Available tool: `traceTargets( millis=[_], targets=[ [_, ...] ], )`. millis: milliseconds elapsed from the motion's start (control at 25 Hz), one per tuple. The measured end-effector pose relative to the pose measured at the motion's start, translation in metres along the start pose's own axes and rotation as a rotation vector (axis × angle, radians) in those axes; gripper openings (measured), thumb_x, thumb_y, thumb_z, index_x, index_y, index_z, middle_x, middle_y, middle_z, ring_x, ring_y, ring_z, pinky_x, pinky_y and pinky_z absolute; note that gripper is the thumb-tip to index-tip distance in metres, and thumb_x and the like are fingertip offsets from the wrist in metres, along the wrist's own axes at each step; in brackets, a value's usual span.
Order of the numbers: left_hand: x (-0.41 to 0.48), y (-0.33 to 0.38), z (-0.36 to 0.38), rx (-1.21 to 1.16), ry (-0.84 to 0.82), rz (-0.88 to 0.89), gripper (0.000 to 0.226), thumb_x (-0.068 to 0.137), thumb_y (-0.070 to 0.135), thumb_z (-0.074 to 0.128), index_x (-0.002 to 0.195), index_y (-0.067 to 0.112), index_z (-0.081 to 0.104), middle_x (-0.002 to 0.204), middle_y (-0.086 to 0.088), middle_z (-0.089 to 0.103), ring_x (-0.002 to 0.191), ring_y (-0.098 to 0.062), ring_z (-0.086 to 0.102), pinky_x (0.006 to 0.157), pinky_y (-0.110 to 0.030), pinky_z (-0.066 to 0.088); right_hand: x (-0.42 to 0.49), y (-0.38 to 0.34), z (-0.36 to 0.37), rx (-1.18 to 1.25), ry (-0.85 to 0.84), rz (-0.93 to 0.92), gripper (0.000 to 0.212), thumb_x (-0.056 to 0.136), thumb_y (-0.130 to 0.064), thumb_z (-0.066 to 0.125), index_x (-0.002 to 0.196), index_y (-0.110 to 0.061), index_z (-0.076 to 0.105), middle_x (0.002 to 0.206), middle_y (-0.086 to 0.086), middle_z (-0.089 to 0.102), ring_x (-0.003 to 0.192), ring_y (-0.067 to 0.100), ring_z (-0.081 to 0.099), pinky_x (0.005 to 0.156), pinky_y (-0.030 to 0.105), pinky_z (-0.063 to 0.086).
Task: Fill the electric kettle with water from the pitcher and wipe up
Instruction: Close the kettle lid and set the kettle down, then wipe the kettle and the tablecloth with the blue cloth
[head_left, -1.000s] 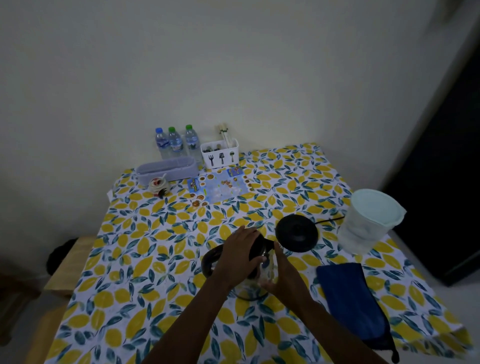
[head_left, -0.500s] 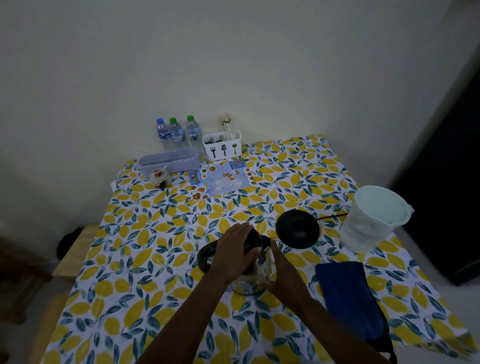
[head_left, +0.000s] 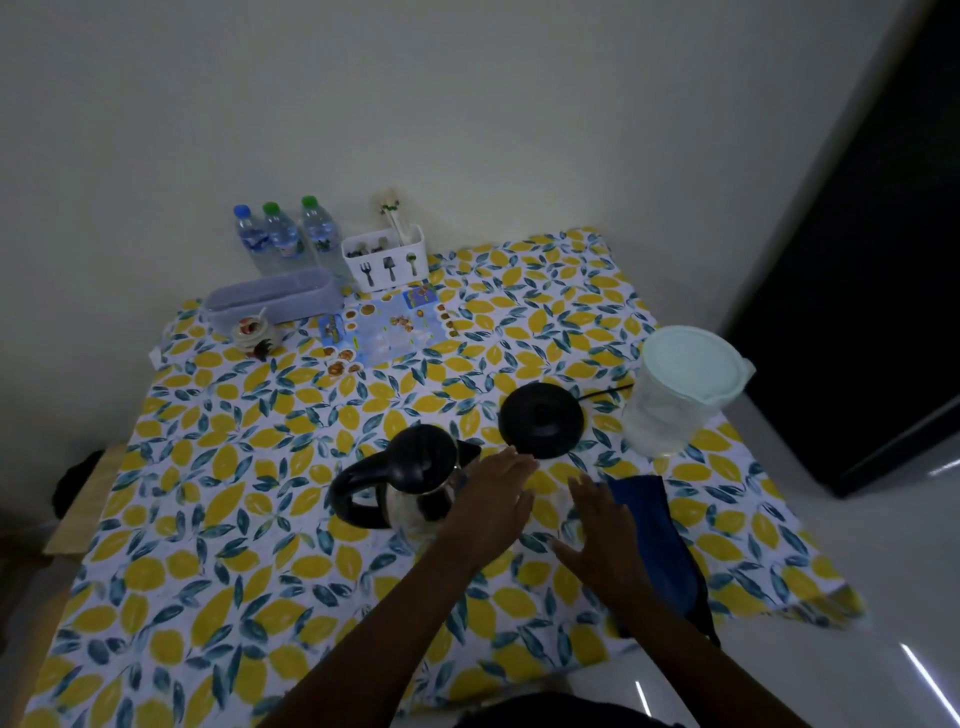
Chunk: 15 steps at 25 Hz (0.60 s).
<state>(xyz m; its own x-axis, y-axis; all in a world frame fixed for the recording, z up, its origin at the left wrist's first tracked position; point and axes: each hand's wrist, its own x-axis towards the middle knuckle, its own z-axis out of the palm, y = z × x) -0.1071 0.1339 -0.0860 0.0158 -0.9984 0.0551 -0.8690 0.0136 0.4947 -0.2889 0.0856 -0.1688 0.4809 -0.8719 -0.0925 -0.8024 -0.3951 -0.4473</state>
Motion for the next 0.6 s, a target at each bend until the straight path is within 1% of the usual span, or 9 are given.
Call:
traceTargets(
  millis=[40,120,160,200,240,320,400,480,600],
  targets=[
    [0.003,0.003,0.011,-0.006,-0.032,0.007,0.043,0.099,0.026,0.045,0.141,0.014,0.042,0.149,-0.006,0.041,0.143,-0.023,0.026,0.117,-0.04,0.021,-0.002,0.013,0.0,-0.061,-0.022,0.031,0.092,0.075,-0.07,0.045,0.149,-0.028,0.01,0.157,0.003,0.016,0.144,0.033,0.014,0.107,0.066,0.023],
    [0.008,0.009,0.033,-0.014,-0.095,0.02,0.044,0.099,0.025,0.046,0.141,0.011,0.042,0.149,-0.009,0.04,0.142,-0.026,0.027,0.117,-0.039,0.021,-0.007,0.037,0.004,-0.141,-0.104,0.14,0.095,0.075,-0.073,0.048,0.149,-0.034,0.001,0.157,0.001,-0.001,0.145,0.034,0.001,0.108,0.067,0.012],
    [0.009,0.011,0.043,-0.014,-0.13,0.018,0.044,0.099,0.024,0.046,0.141,0.01,0.042,0.149,-0.01,0.04,0.142,-0.026,0.027,0.117,-0.038,0.02,-0.011,0.046,0.006,-0.155,-0.125,0.201,0.096,0.074,-0.074,0.05,0.148,-0.034,0.002,0.156,0.003,-0.005,0.145,0.036,-0.001,0.108,0.067,0.009],
    [0.009,0.013,0.052,-0.016,-0.163,0.015,0.044,0.099,0.024,0.045,0.14,0.009,0.042,0.149,-0.011,0.041,0.142,-0.027,0.027,0.117,-0.039,0.02,-0.013,0.054,0.007,-0.177,-0.118,0.254,0.096,0.072,-0.075,0.051,0.148,-0.033,0.01,0.157,0.007,0.0,0.144,0.04,0.005,0.105,0.069,0.014],
    [0.008,0.015,0.059,-0.022,-0.18,0.018,0.043,0.099,0.023,0.046,0.139,0.008,0.044,0.147,-0.012,0.043,0.141,-0.029,0.029,0.118,-0.042,0.022,-0.015,0.059,0.009,-0.203,-0.136,0.298,0.094,0.07,-0.075,0.052,0.147,-0.032,0.022,0.158,0.013,0.012,0.141,0.044,0.016,0.102,0.07,0.021],
    [0.007,0.017,0.071,-0.033,-0.192,0.023,0.04,0.098,0.02,0.046,0.135,0.005,0.049,0.142,-0.015,0.049,0.138,-0.032,0.035,0.115,-0.046,0.029,-0.016,0.071,0.016,-0.239,-0.165,0.327,0.088,0.068,-0.071,0.056,0.143,-0.03,0.037,0.153,0.017,0.029,0.133,0.049,0.033,0.094,0.069,0.034],
    [0.006,0.016,0.075,-0.023,-0.204,0.01,0.039,0.097,0.021,0.045,0.133,0.005,0.051,0.14,-0.014,0.052,0.136,-0.032,0.038,0.114,-0.045,0.031,-0.016,0.073,0.019,-0.248,-0.163,0.314,0.08,0.072,-0.062,0.063,0.142,-0.032,0.038,0.153,0.016,0.029,0.13,0.049,0.036,0.091,0.064,0.038],
    [0.006,0.013,0.073,-0.02,-0.182,-0.006,0.038,0.096,0.022,0.046,0.129,0.006,0.055,0.135,-0.014,0.056,0.133,-0.032,0.043,0.111,-0.047,0.035,-0.011,0.074,0.016,-0.244,-0.116,0.303,0.07,0.075,-0.046,0.069,0.139,-0.032,0.044,0.151,0.017,0.033,0.124,0.047,0.04,0.088,0.06,0.043],
    [0.004,0.01,0.068,-0.011,-0.089,0.012,0.037,0.093,0.024,0.048,0.121,0.005,0.061,0.124,-0.015,0.064,0.122,-0.034,0.054,0.103,-0.049,0.043,-0.001,0.078,0.007,-0.18,-0.086,0.289,0.054,0.082,-0.027,0.066,0.133,-0.028,0.051,0.146,0.018,0.037,0.117,0.044,0.044,0.087,0.053,0.048]
  ],
)
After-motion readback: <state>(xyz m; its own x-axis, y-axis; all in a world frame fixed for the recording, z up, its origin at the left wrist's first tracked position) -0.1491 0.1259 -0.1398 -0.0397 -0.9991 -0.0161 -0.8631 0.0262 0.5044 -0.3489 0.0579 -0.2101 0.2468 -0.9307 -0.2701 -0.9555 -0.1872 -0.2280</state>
